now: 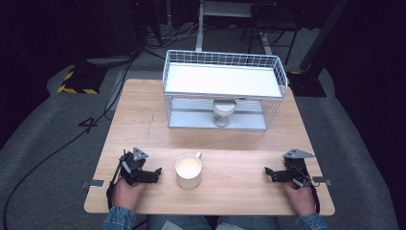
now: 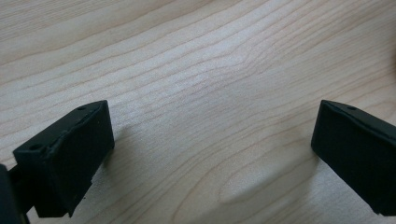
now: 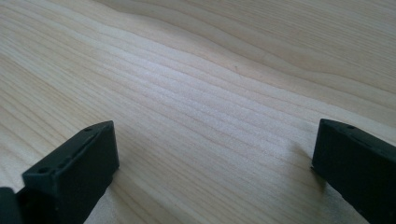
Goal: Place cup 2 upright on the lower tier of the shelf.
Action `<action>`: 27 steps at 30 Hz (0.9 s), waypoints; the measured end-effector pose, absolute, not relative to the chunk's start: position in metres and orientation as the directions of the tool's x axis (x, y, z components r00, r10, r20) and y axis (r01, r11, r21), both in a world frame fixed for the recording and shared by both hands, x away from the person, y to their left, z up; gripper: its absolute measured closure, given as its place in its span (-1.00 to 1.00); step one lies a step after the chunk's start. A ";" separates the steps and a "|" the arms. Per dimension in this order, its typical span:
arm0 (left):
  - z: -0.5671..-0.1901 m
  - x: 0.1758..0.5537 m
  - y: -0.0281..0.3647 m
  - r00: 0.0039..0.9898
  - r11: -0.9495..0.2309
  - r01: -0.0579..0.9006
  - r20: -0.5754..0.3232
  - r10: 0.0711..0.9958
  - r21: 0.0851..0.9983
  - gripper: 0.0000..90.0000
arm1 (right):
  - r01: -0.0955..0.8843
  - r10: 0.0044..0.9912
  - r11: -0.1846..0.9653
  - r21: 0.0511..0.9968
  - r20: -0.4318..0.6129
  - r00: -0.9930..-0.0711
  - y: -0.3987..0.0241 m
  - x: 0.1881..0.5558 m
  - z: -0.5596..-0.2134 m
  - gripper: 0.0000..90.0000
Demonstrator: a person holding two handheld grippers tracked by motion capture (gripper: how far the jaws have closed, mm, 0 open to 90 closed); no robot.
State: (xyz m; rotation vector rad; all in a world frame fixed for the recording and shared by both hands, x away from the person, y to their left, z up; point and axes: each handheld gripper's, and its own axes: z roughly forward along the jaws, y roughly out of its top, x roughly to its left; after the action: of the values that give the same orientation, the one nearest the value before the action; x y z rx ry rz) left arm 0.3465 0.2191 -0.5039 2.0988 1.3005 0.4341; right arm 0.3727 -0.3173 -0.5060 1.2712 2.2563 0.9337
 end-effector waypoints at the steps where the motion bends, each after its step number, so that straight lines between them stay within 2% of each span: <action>1: -0.504 0.346 0.219 0.459 -0.317 0.679 -0.046 0.887 0.663 -1.00 | 0.600 0.857 0.368 0.710 -0.009 -0.515 -0.317 0.373 -0.506 -0.99; 7: -0.497 0.341 0.220 0.457 -0.297 0.664 -0.058 0.888 0.687 -1.00 | 0.600 0.857 0.368 0.710 -0.009 -0.515 -0.317 0.373 -0.506 -0.99; 12: -0.487 0.332 0.223 0.462 -0.233 0.660 -0.141 0.876 0.715 -1.00 | 0.600 0.857 0.368 0.710 -0.010 -0.515 -0.317 0.373 -0.506 -0.99; 27: -0.457 0.308 0.214 0.515 -0.192 0.585 -0.177 0.839 0.788 -0.99 | 0.601 0.857 0.368 0.710 -0.009 -0.515 -0.317 0.373 -0.506 -0.99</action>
State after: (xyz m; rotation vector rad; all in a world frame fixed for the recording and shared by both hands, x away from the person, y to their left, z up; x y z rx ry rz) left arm 0.3082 0.2141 -0.4573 1.8922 1.1732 0.3705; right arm 0.3727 -0.3172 -0.5060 1.2718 2.2562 0.9335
